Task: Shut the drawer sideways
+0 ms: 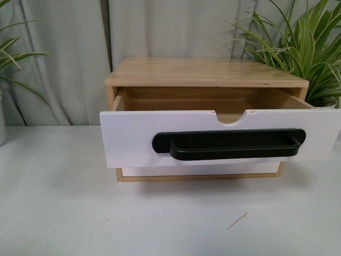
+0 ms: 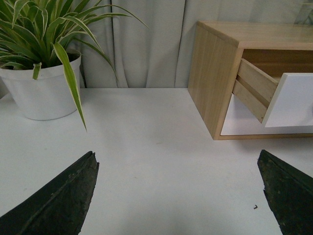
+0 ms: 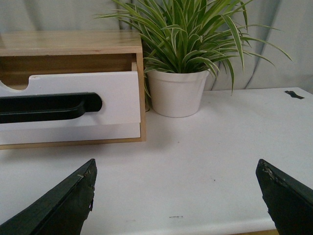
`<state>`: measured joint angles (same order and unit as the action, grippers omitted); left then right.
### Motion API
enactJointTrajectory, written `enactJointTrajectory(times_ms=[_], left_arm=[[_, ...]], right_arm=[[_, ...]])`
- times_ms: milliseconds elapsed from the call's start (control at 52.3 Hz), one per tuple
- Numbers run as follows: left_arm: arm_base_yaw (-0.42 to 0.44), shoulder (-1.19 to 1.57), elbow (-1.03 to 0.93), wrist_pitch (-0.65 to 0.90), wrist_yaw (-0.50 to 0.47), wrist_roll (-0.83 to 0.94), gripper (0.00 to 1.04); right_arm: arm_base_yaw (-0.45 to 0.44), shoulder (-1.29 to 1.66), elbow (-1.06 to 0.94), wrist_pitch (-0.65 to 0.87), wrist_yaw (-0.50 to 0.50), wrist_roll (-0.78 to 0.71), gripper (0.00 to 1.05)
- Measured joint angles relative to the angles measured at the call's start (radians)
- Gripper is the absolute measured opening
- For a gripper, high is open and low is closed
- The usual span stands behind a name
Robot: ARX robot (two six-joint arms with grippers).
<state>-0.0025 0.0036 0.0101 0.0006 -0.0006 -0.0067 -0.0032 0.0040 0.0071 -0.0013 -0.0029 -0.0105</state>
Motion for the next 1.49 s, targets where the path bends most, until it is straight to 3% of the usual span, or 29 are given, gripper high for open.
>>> enactJointTrajectory(times_ms=[898,917,936,955,994,1032,1070,1204,1338,1490], left_arm=[[0.000,0.000,0.000,0.000,0.000,0.000,0.99],[-0.010,0.008,0.002,-0.003,-0.037,-0.011,0.99],[-0.037,0.028,0.009,-0.021,-0.140,-0.043,0.99],[-0.092,0.082,0.029,-0.050,-0.306,-0.099,0.99],[-0.159,0.178,0.057,-0.074,-0.516,-0.190,0.99],[-0.206,0.280,0.081,-0.092,-0.697,-0.301,0.99],[-0.219,0.351,0.097,-0.088,-0.778,-0.401,0.99],[-0.306,0.652,0.206,0.080,-0.710,-0.740,0.99],[-0.402,0.906,0.294,0.241,-0.645,-0.832,0.99],[-0.478,1.091,0.383,0.354,-0.594,-0.845,0.99]], right_arm=[[-0.004,0.004,0.001,-0.004,-0.021,-0.001,0.96],[-0.036,0.032,0.020,-0.053,-0.137,-0.009,0.96],[-0.071,0.070,0.042,-0.100,-0.238,-0.018,0.96],[-0.103,0.116,0.061,-0.137,-0.312,-0.027,0.96],[-0.150,0.213,0.090,-0.161,-0.500,-0.049,0.96],[-0.169,0.315,0.116,-0.160,-0.626,-0.079,0.96],[-0.169,0.408,0.145,-0.140,-0.685,-0.138,0.96],[-0.148,0.661,0.214,-0.019,-0.586,-0.412,0.96],[-0.130,0.795,0.227,0.034,-0.538,-0.632,0.96],[-0.108,0.874,0.228,0.097,-0.498,-0.732,0.96]])
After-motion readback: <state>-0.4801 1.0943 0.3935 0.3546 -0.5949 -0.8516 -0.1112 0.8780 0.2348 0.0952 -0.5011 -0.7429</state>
